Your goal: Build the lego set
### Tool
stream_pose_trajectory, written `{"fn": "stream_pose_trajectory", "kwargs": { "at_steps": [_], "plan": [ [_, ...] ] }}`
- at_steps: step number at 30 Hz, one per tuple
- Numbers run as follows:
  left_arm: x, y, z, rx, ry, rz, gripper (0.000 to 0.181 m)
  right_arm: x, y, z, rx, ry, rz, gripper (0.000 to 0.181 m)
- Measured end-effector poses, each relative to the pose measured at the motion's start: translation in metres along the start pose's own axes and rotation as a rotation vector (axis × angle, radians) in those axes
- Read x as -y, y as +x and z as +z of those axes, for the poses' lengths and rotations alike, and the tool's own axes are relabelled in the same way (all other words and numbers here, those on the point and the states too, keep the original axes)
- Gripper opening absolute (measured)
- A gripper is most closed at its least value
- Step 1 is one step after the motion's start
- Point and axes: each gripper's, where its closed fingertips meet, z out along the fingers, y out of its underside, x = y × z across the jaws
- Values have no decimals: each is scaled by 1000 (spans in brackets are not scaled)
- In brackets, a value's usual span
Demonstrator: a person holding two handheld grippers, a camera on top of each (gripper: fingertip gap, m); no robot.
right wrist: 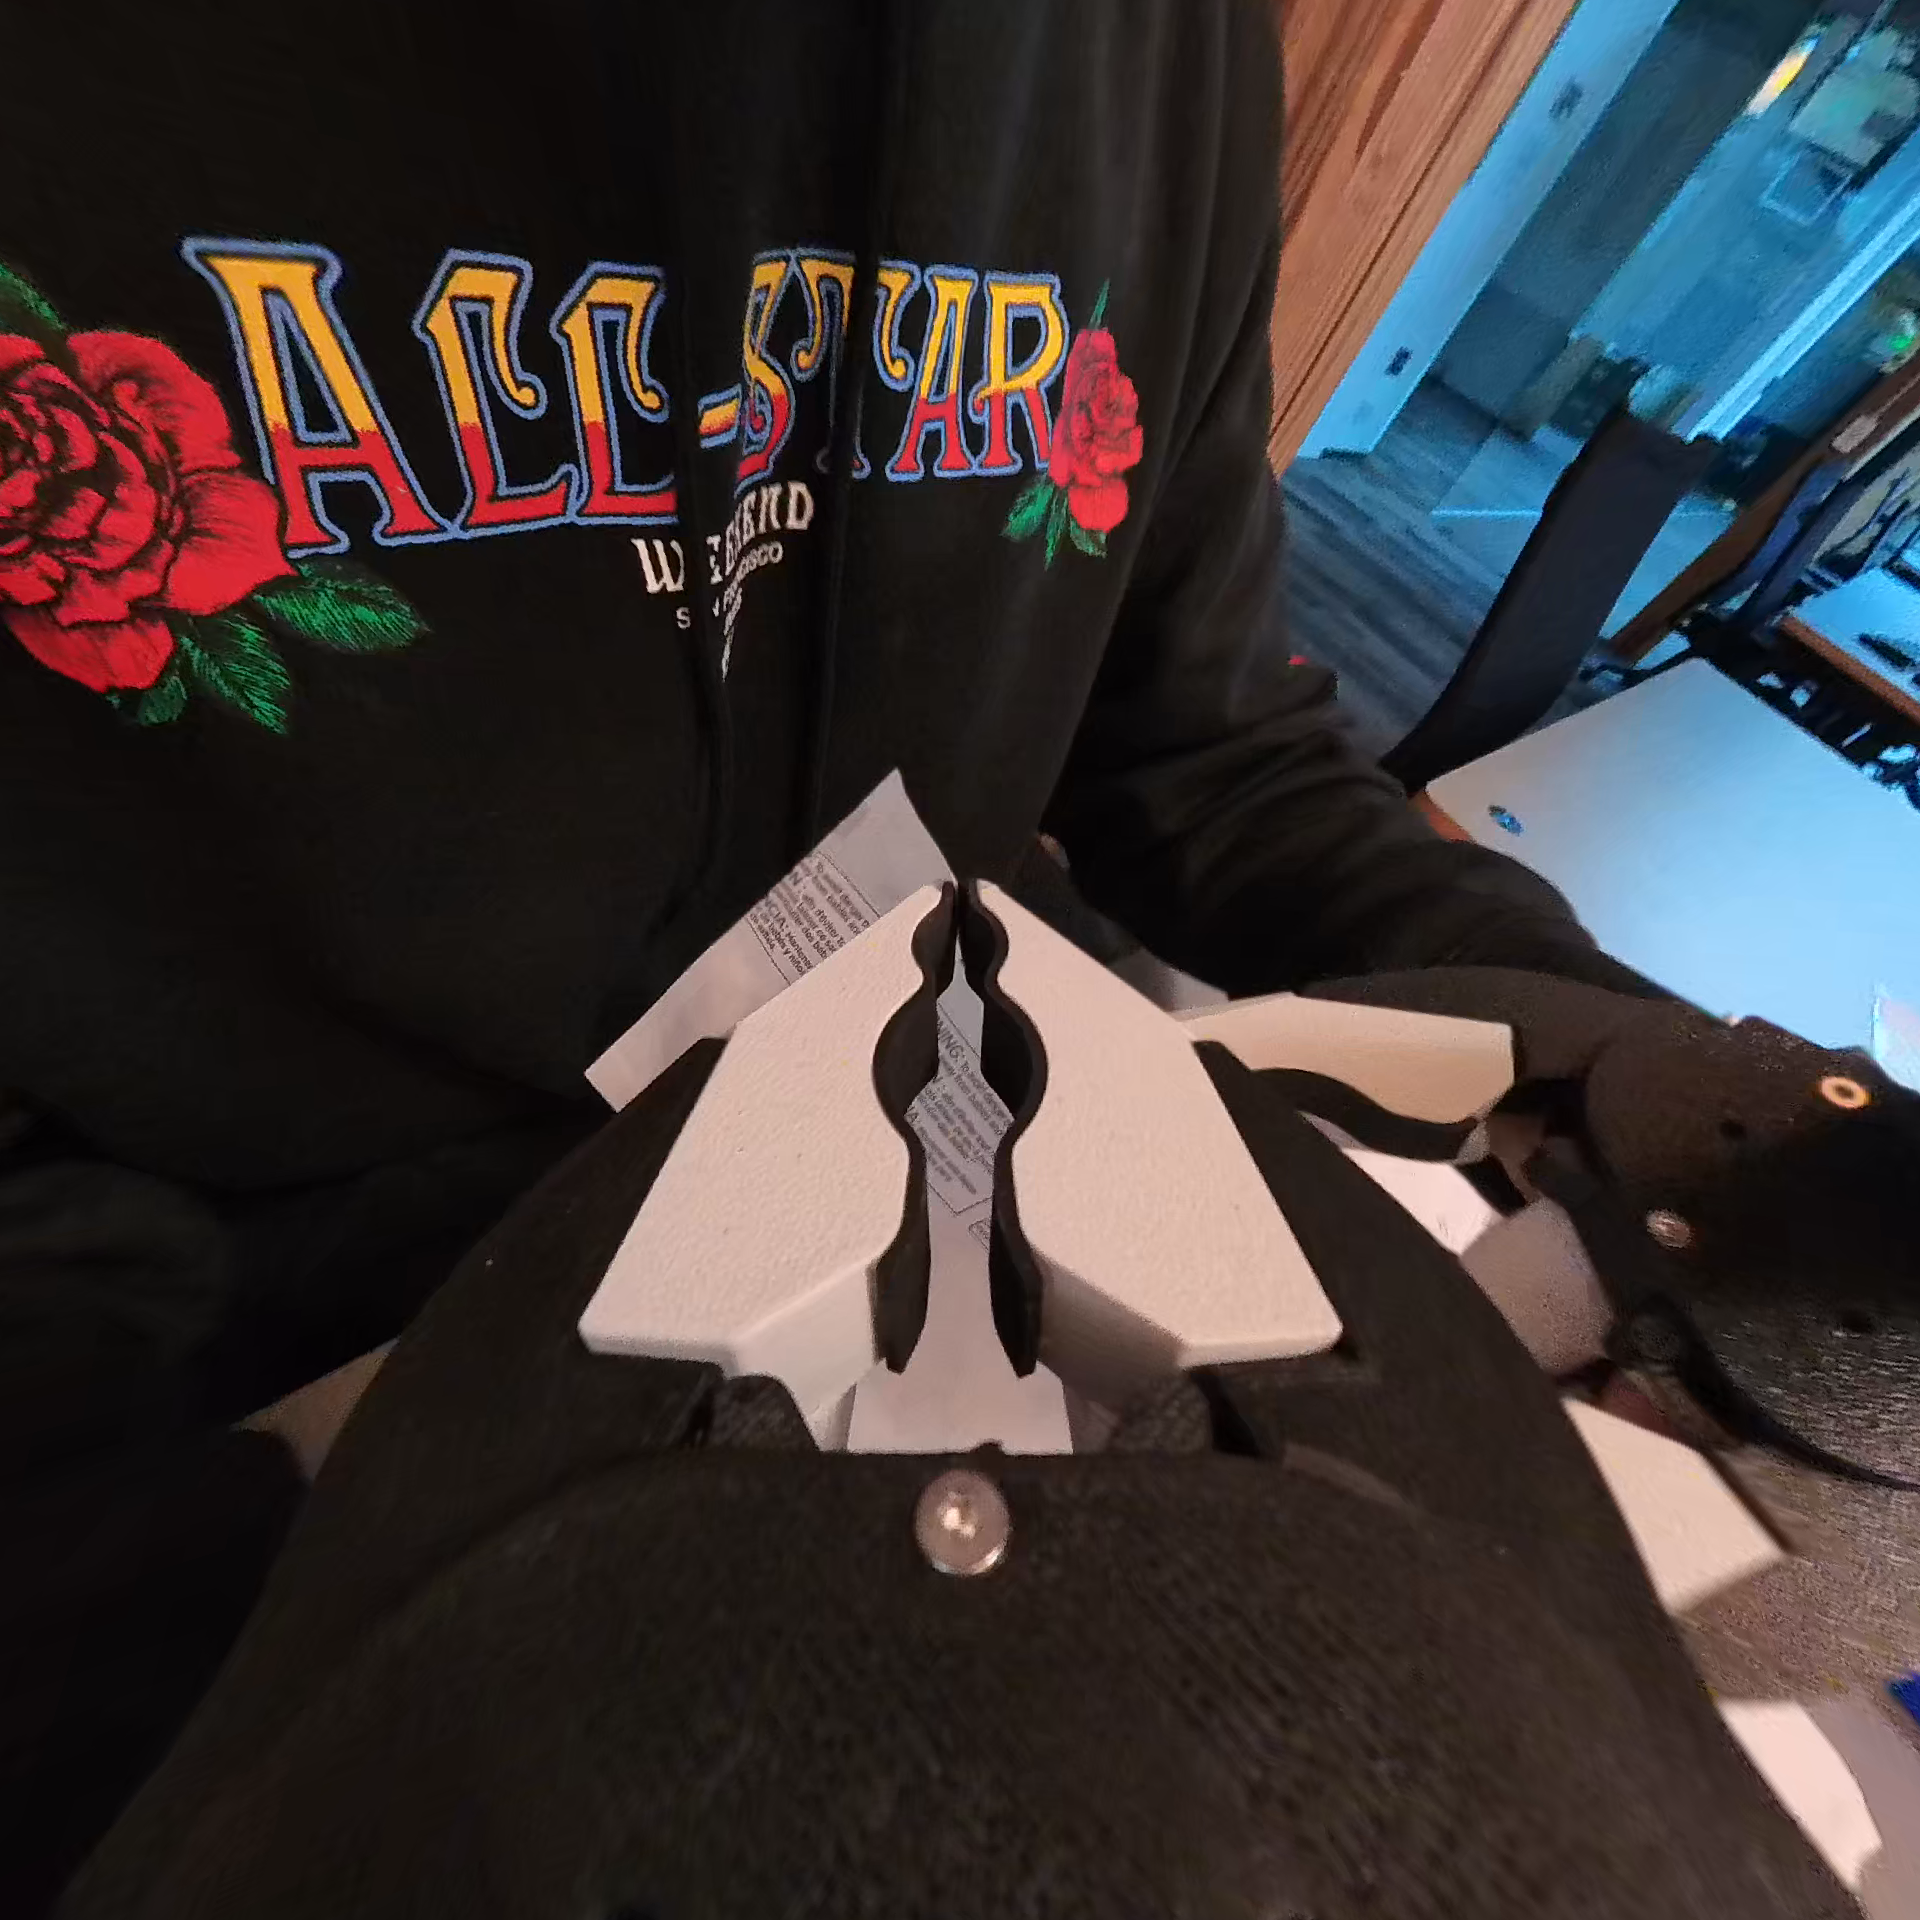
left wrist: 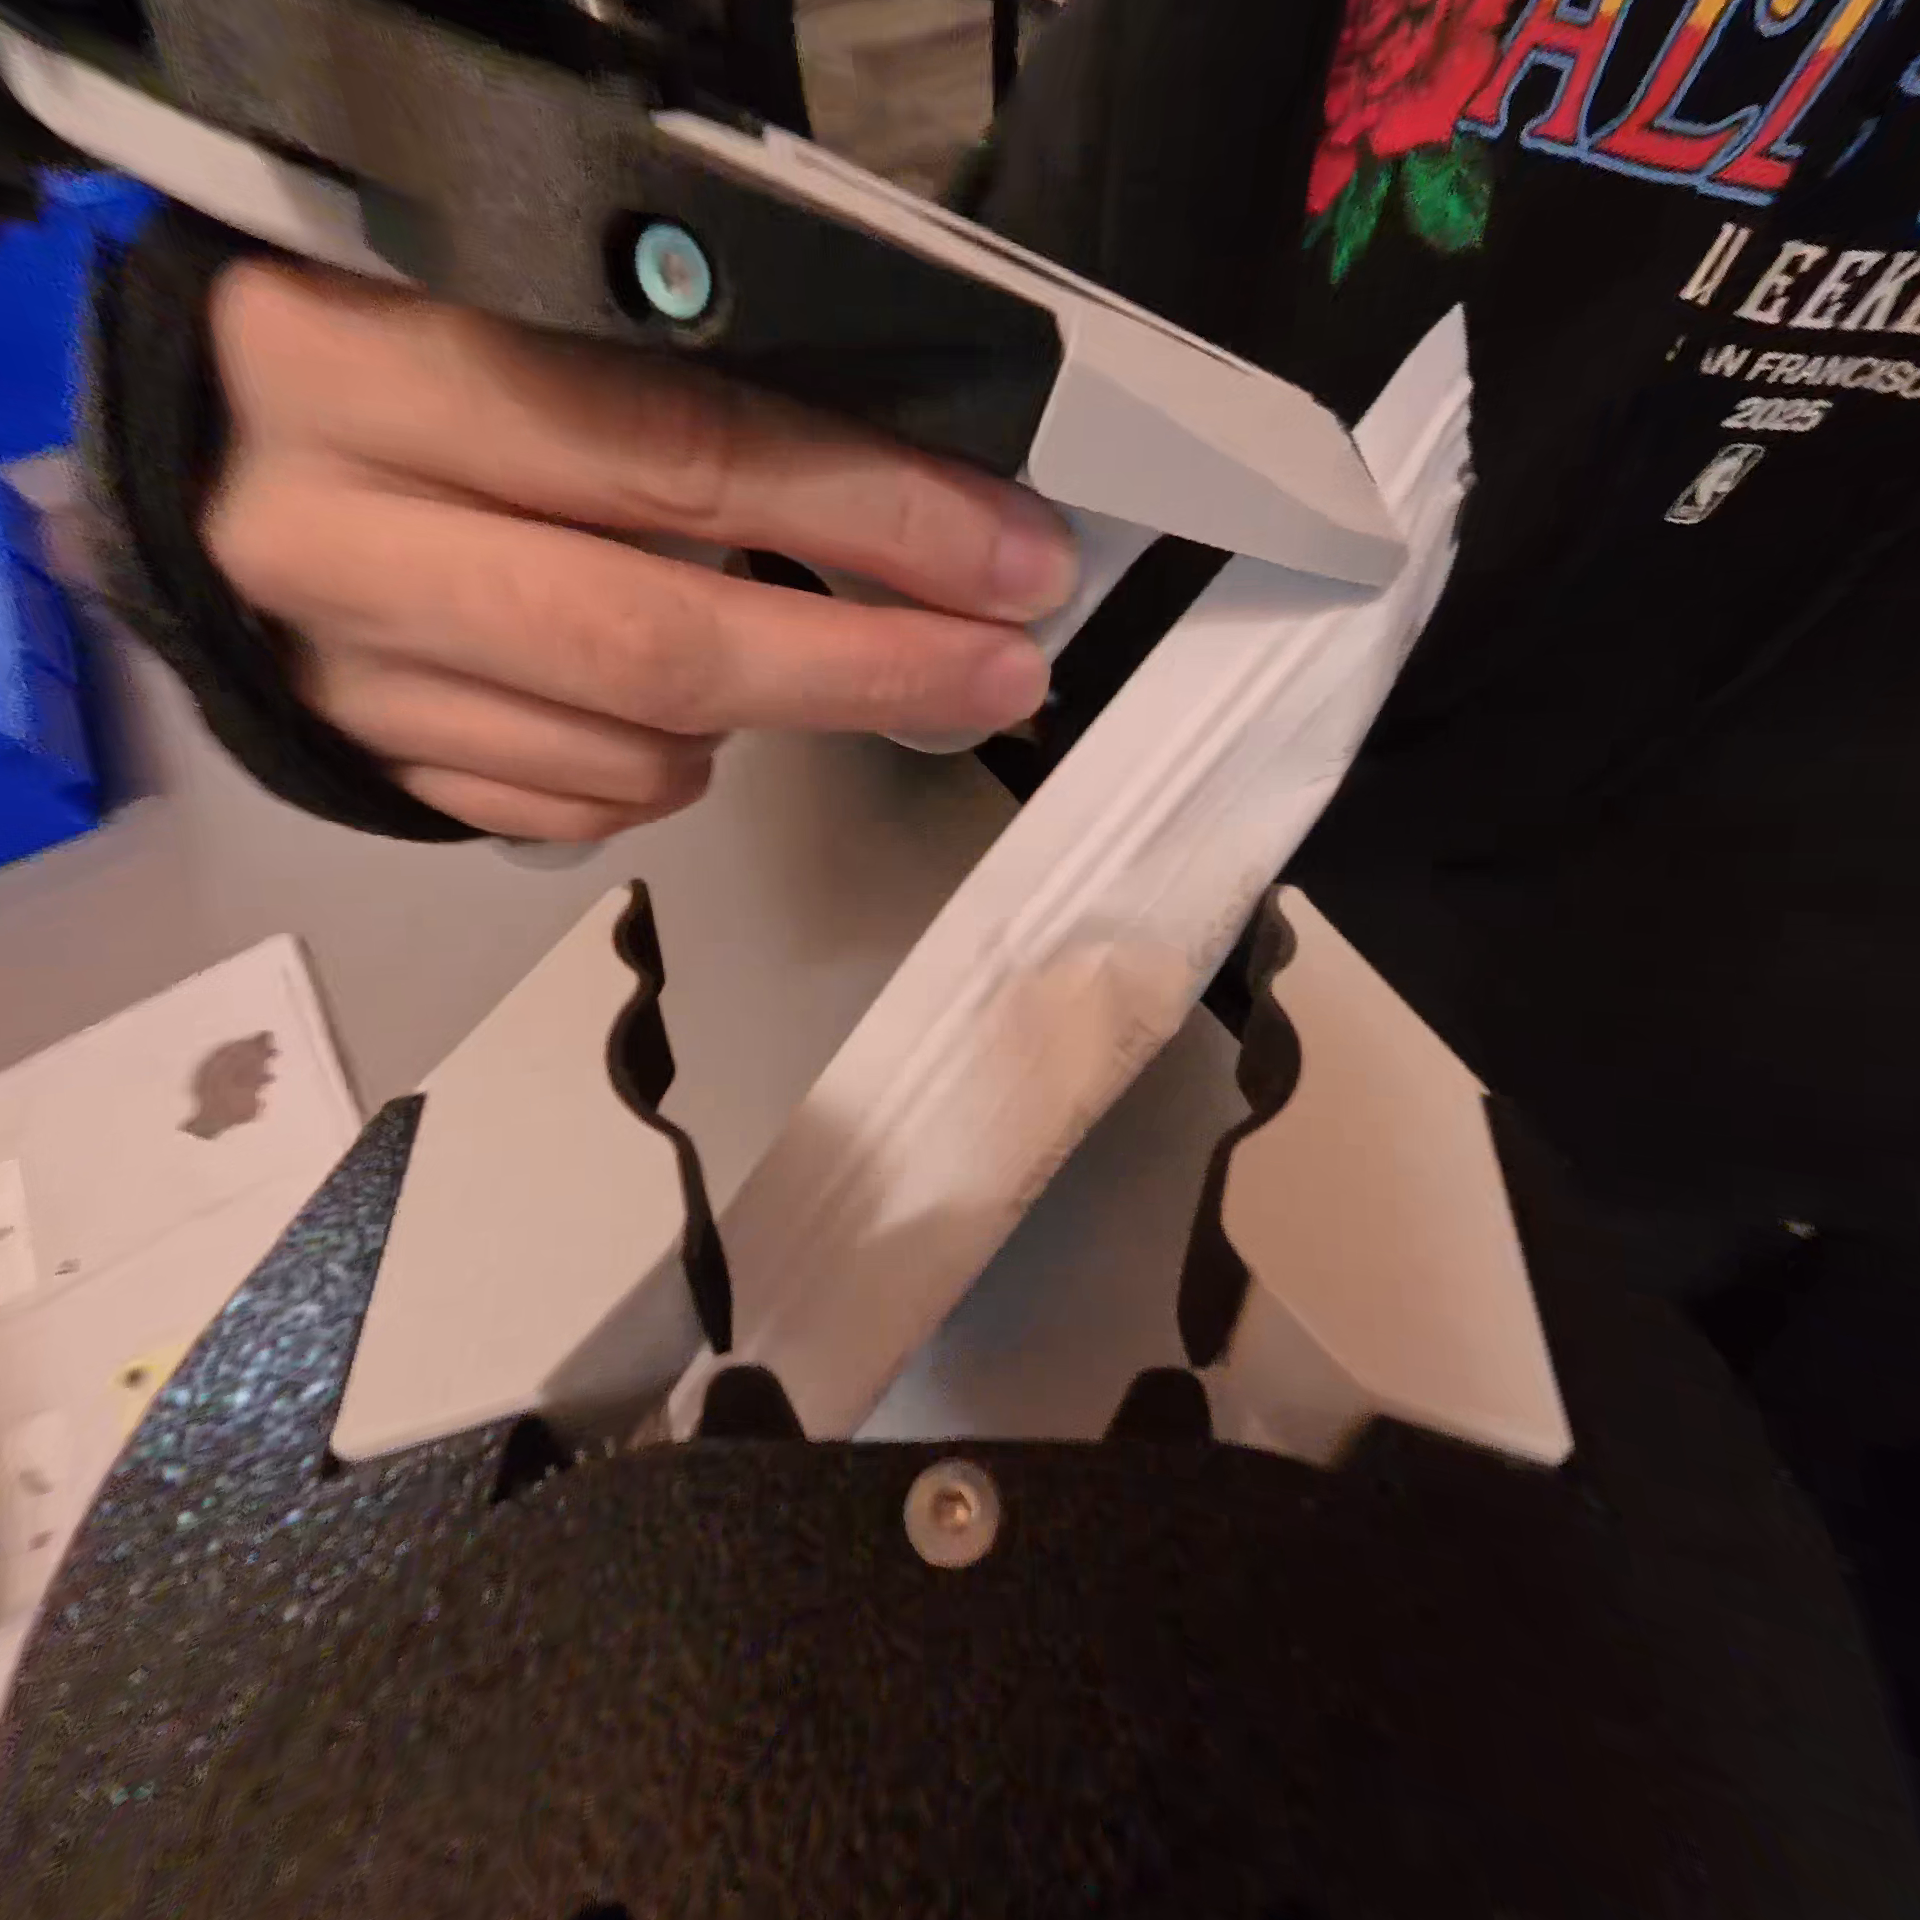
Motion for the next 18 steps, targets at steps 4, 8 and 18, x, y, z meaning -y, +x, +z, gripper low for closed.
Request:
{"fn": "stream_pose_trajectory", "kwargs": {
  "at_steps": [4,8,18],
  "plan": [
    [-10,4,-9,-41,1,-55,56,-9,7,-22,-111,-99,1,0],
    [-13,-19,-30,222,95,-53,35,-26,21,-65,-378,-156,33,1],
    [-36,-58,-47,679,94,-349,0,-77,37,-162,-1071,114,488,46]
  ]
}}
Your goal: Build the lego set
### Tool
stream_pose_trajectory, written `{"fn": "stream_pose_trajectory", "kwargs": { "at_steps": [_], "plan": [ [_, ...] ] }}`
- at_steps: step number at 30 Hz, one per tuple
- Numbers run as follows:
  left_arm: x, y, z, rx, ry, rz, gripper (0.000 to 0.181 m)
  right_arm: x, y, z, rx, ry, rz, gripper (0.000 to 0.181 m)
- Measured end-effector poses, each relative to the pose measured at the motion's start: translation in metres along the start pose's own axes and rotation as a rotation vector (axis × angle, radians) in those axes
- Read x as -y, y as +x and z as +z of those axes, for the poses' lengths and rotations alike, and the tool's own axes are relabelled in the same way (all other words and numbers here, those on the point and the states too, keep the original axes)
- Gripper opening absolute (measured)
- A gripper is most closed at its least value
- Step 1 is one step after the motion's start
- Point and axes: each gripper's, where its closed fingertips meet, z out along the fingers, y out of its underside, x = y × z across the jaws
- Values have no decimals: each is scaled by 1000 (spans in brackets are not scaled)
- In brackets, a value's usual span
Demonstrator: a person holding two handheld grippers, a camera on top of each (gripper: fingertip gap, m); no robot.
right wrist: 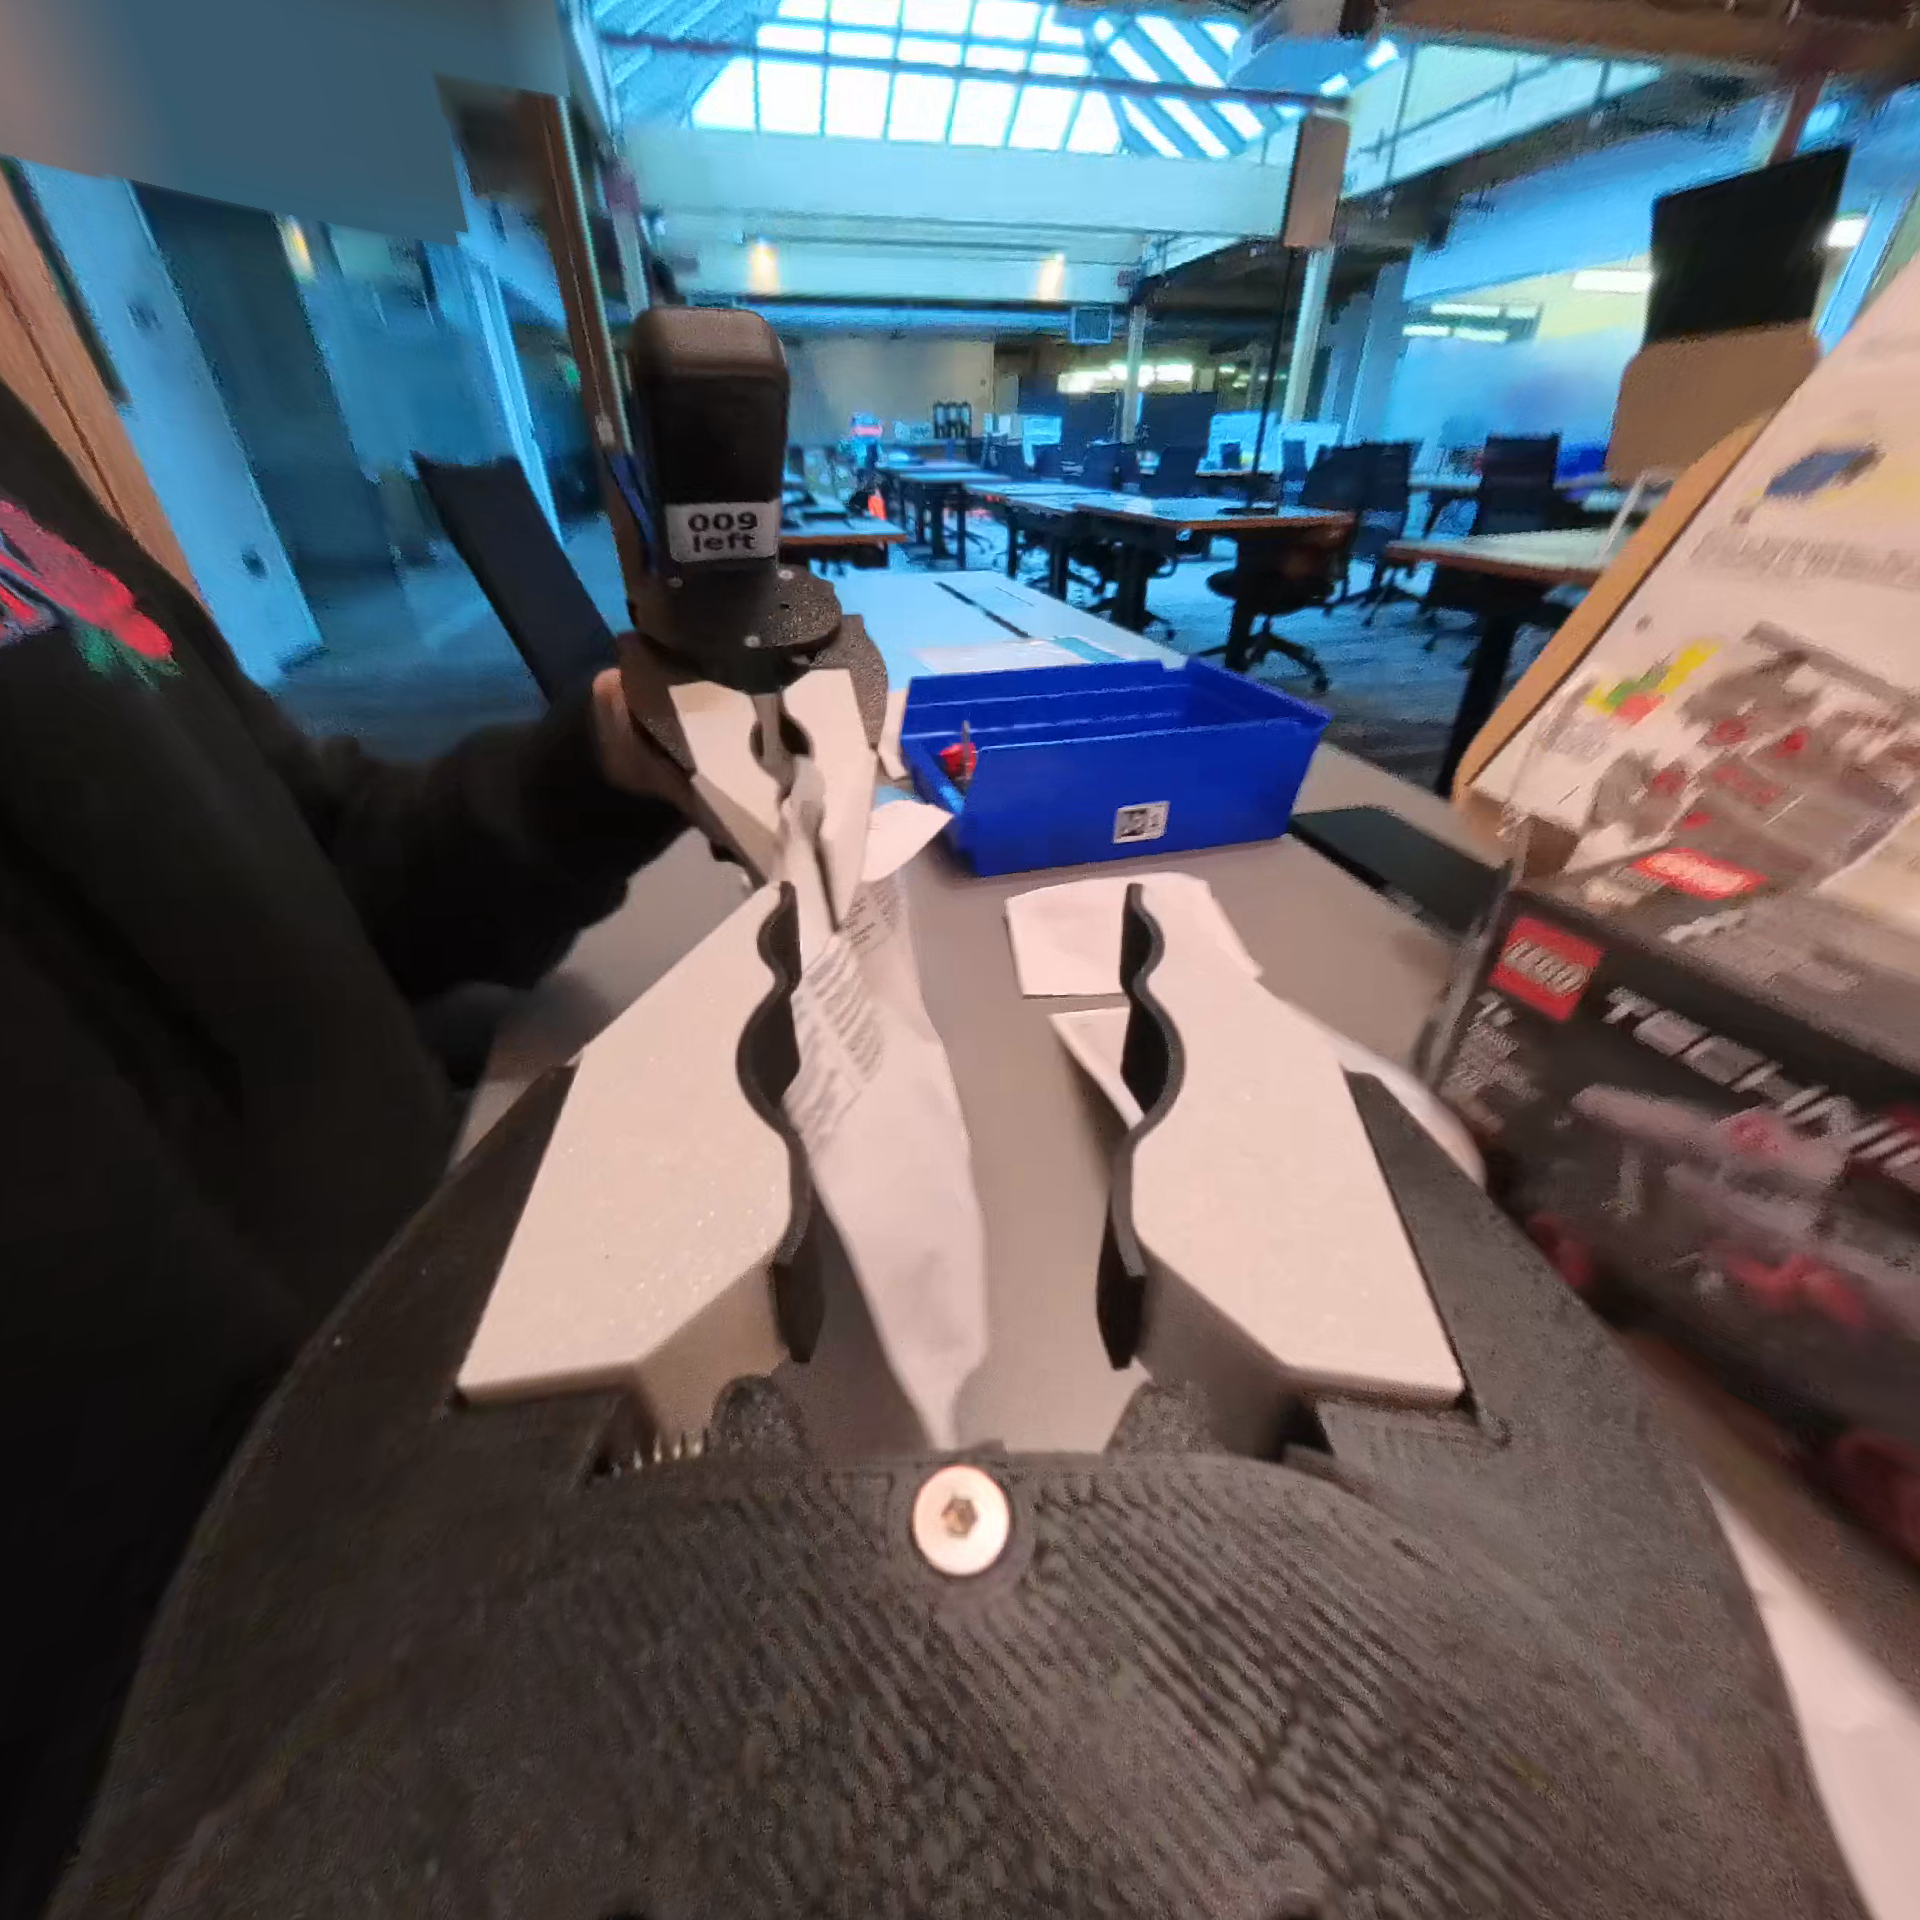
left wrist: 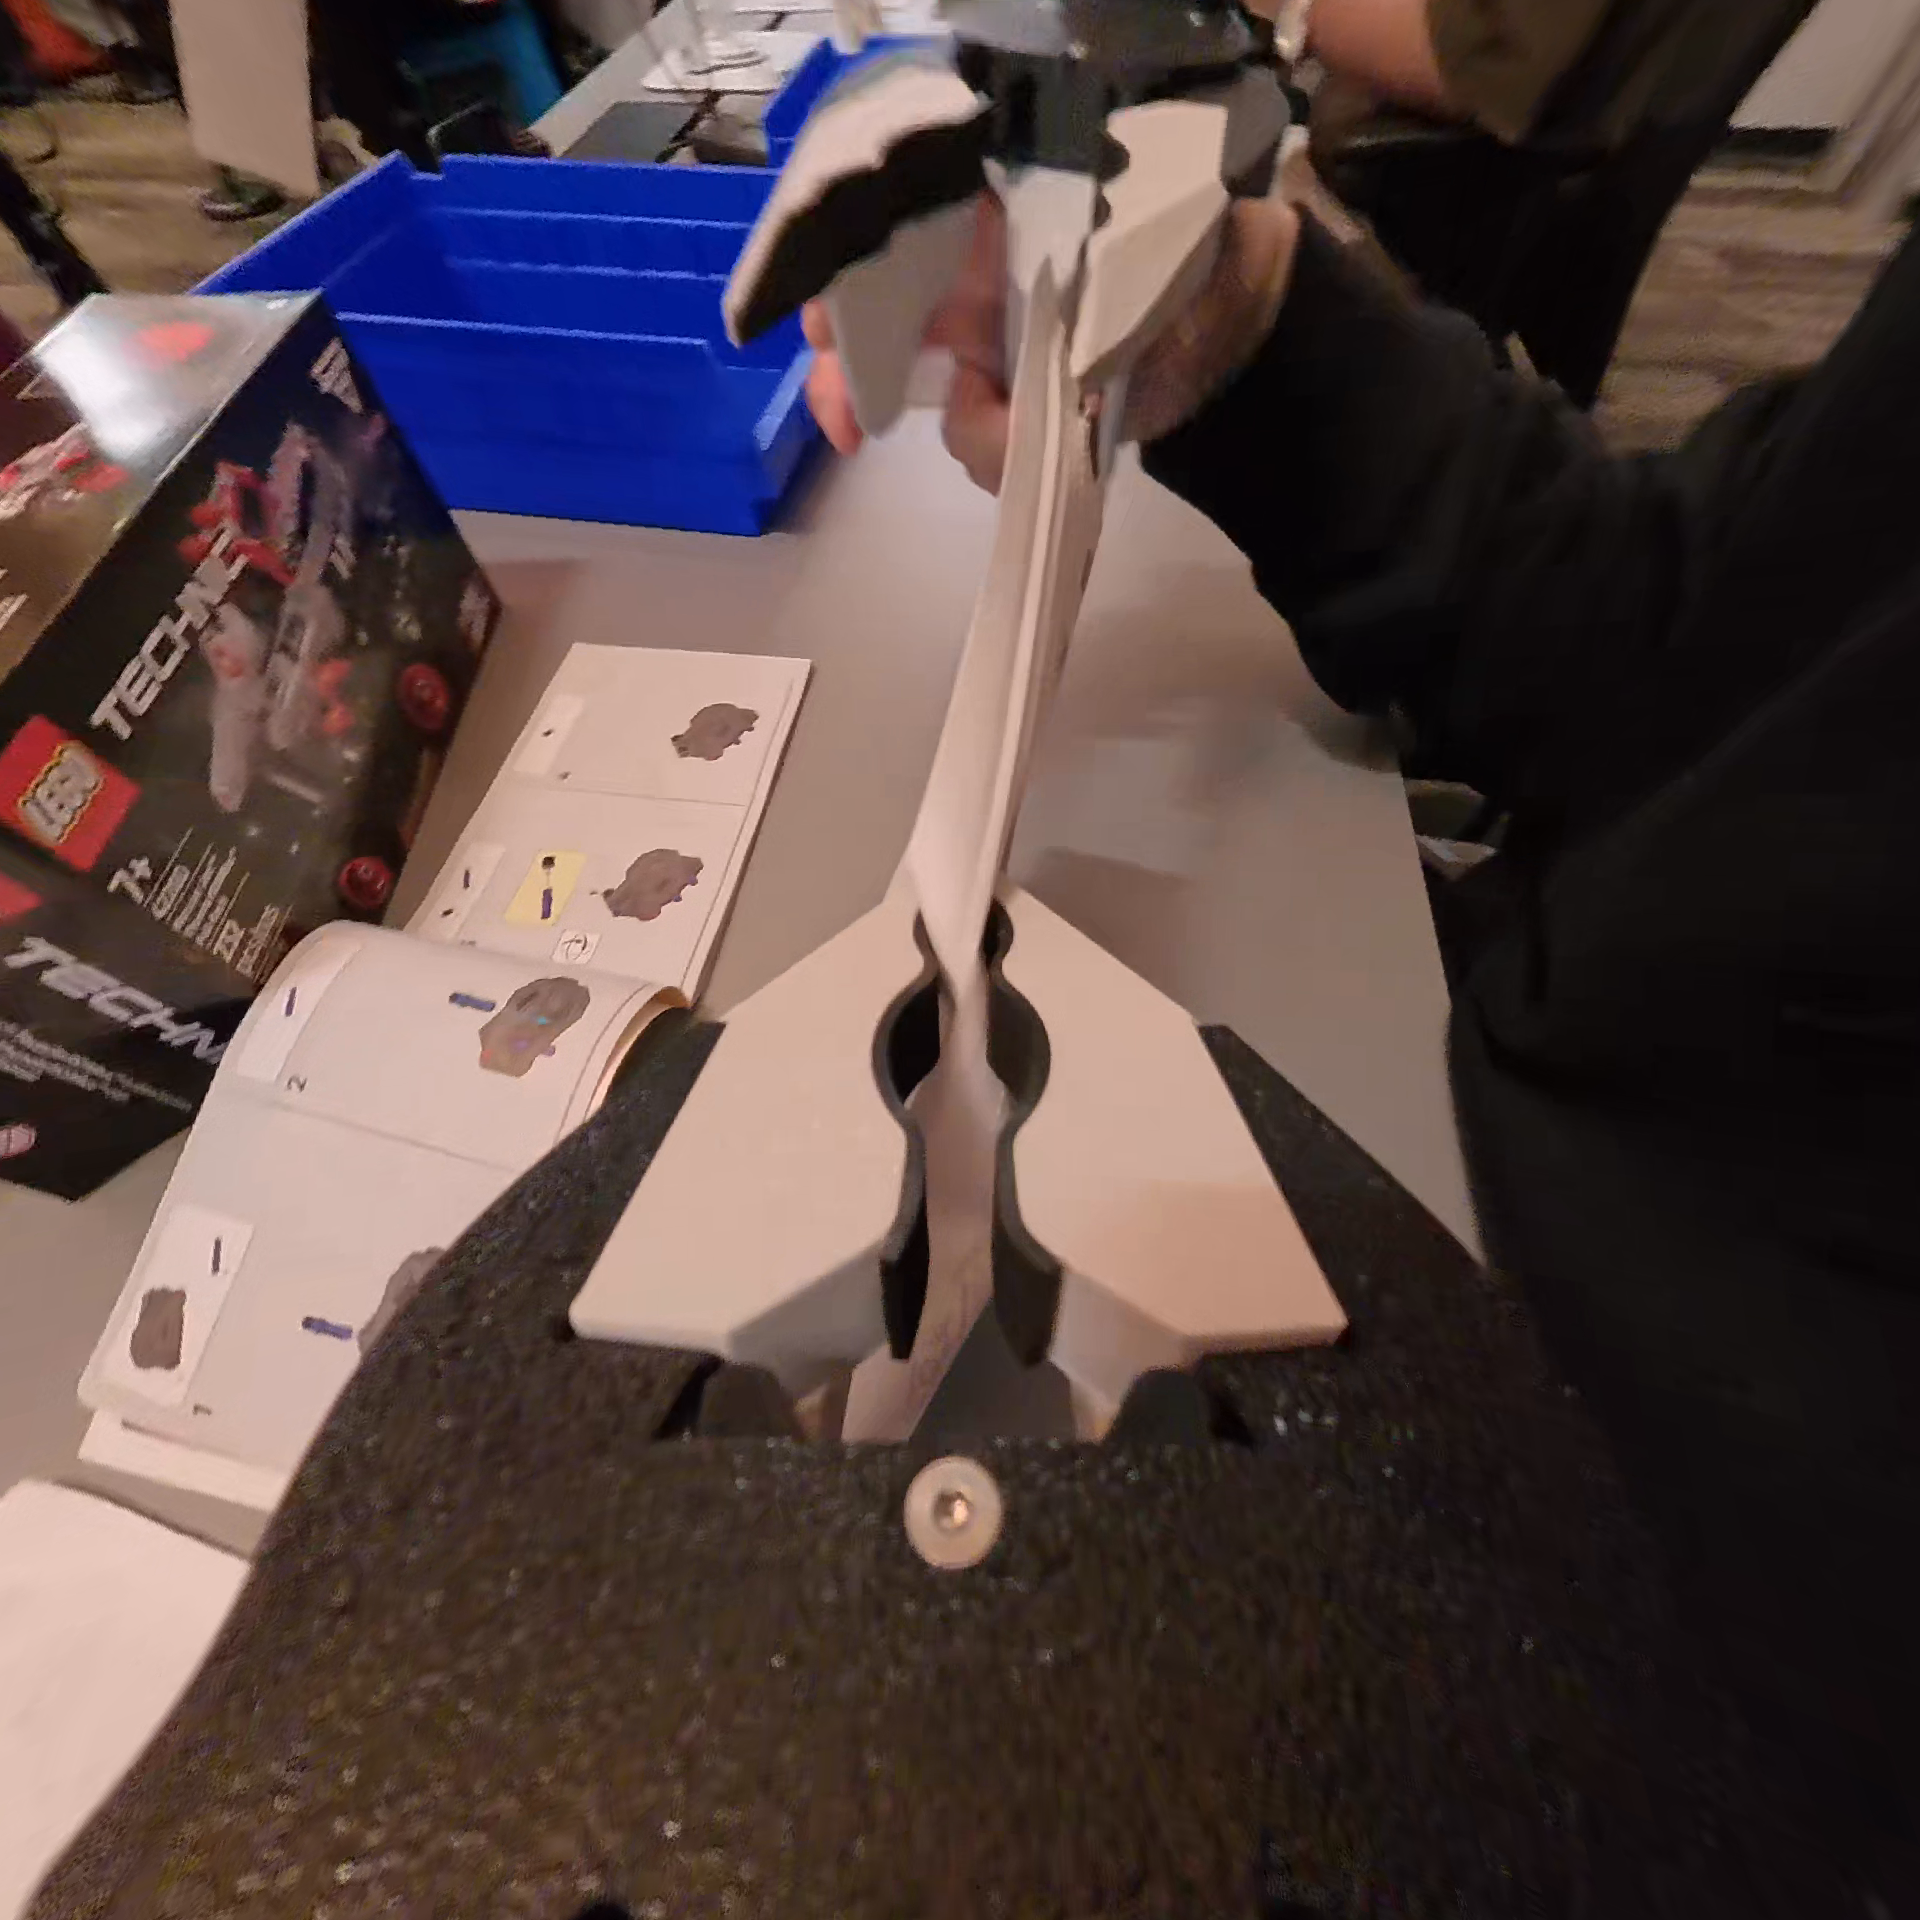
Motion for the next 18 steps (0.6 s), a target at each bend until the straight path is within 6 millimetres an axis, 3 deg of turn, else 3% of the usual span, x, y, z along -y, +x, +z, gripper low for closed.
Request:
{"fn": "stream_pose_trajectory", "kwargs": {
  "at_steps": [2,4,7,9,13,16,18],
  "plan": [
    [0,0,1,-4,-16,-34,0,-18,-8,8,23,-50,55,49],
    [2,2,3,-18,-31,-66,0,-36,-4,18,-32,-134,61,56],
    [5,-8,3,18,-38,-113,0,-33,-4,24,-42,-102,43,32],
    [6,-16,1,41,-27,-134,0,-27,-2,23,-41,-64,77,26],
    [2,-19,3,32,-35,-133,2,-30,1,29,-26,-31,147,0],
    [-8,-17,2,24,-67,-89,8,-45,4,29,-81,-102,85,0],
    [-7,-16,-8,12,-28,-87,24,-45,3,28,-88,-81,92,0]
  ]
}}
